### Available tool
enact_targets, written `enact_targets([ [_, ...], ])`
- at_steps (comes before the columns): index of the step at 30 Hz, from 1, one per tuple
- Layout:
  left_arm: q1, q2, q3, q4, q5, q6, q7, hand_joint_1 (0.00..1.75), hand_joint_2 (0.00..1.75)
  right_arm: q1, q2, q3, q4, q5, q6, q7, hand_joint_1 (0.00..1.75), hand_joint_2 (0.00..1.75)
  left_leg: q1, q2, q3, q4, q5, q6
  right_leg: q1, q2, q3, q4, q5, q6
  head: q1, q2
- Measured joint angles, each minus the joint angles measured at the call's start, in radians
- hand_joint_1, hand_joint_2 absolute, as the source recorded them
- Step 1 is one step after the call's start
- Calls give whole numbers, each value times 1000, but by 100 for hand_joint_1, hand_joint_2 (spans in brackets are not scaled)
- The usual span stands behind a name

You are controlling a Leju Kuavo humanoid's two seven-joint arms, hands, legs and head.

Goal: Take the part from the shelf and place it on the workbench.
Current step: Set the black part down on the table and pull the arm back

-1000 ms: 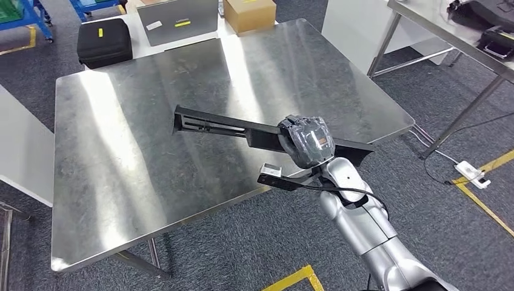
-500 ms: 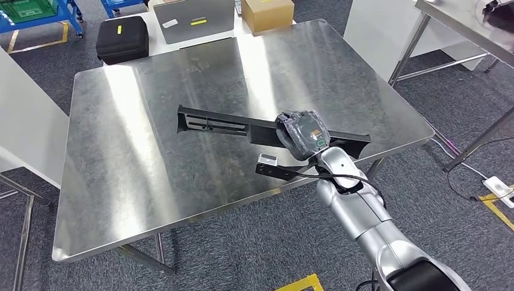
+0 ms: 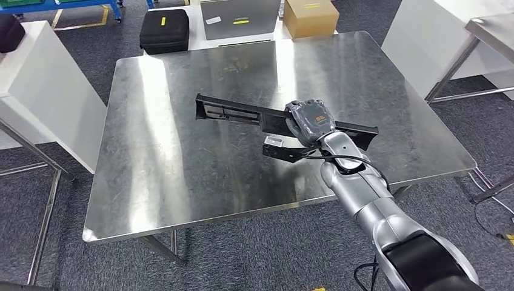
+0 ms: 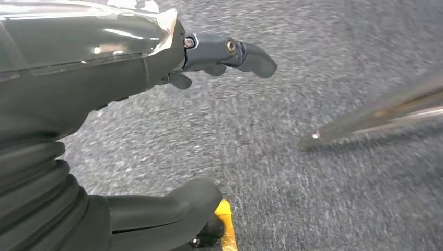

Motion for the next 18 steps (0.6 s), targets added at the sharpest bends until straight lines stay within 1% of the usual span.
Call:
enact_targets([
  [1,1,-2,0,0,-1,3,-1,0,175,-7,2,1,16,2,-1,2,168,175,4,-7,0,6,-5,-6,-5,0,17,-48,28,15,0,0],
  [2,3,-3,0,0,-2,4,-1,0,175,-15,4,2,31,5,-4,3,168,175,7,-13,-2,17,-13,-15,-11,0,47,-121,62,30,1,0],
  [3,3,-3,0,0,-4,5,-1,0,175,-24,8,3,45,8,-7,4,168,175,8,-18,-7,31,-22,-25,-15,2,75,-182,87,39,2,0],
  [4,3,-3,0,0,-6,5,-1,0,175,-33,12,4,60,10,-11,6,168,175,8,-22,-13,46,-32,-34,-16,4,95,-223,103,39,2,0],
  [5,3,-2,0,0,-7,5,-1,0,175,-39,16,6,73,12,-14,9,168,175,6,-24,-19,58,-39,-41,-16,5,103,-240,107,32,2,0],
  [6,3,-2,0,0,-8,6,1,0,175,-44,20,7,86,14,-16,12,168,175,6,-26,-24,64,-43,-45,-13,7,101,-236,104,21,1,0],
  [7,5,-2,0,1,-9,8,2,0,175,-48,24,8,96,16,-18,15,168,175,7,-26,-28,68,-45,-47,-13,6,100,-236,103,10,-1,0],
  [8,6,-1,0,1,-11,10,4,0,175,-53,27,9,106,15,-19,19,168,175,9,-24,-29,71,-48,-49,-14,6,100,-235,103,4,-1,0],
  [9,7,0,0,1,-13,12,6,0,175,-59,30,9,116,15,-20,25,168,175,12,-16,-35,84,-58,-53,-16,7,100,-235,104,-3,-2,0],
  [10,7,1,0,1,-16,14,8,0,175,-67,32,9,126,14,-21,31,168,175,14,-5,-48,113,-75,-59,-17,7,101,-235,103,-8,-3,0],
  [11,6,1,0,1,-18,15,9,0,175,-74,34,8,136,11,-23,37,168,175,16,7,-72,160,-99,-65,-17,7,102,-236,102,-12,-5,0],
  [12,5,1,0,1,-20,16,9,0,175,-82,36,7,147,8,-24,44,168,175,17,18,-105,224,-128,-69,-16,6,103,-236,101,-16,-6,0],
  [13,5,0,0,1,-21,16,10,0,175,-88,37,5,158,5,-25,49,168,175,18,24,-141,289,-152,-72,-14,6,103,-235,100,-18,-6,0],
  [14,6,0,0,1,-22,16,11,0,175,-93,39,3,168,2,-26,54,168,175,18,26,-170,335,-162,-72,-13,5,104,-235,98,-20,-6,0],
  [15,6,0,0,1,-23,16,12,0,175,-96,40,1,177,0,-26,57,168,175,18,27,-182,348,-154,-70,-10,4,106,-235,97,-22,-6,0],
  [16,6,0,0,1,-25,16,13,0,175,-99,41,-1,185,0,-26,59,168,175,17,27,-175,322,-129,-65,-8,4,108,-235,95,-24,-6,0],
  [17,6,-1,0,1,-26,16,14,0,175,-103,43,-1,191,1,-25,60,168,175,16,27,-148,262,-91,-56,-5,4,111,-236,94,-26,-6,0],
  [18,5,0,0,1,-28,16,14,0,175,-109,46,-2,197,3,-25,60,168,175,12,28,-115,191,-58,-46,-4,4,114,-237,92,-28,-6,0],
])
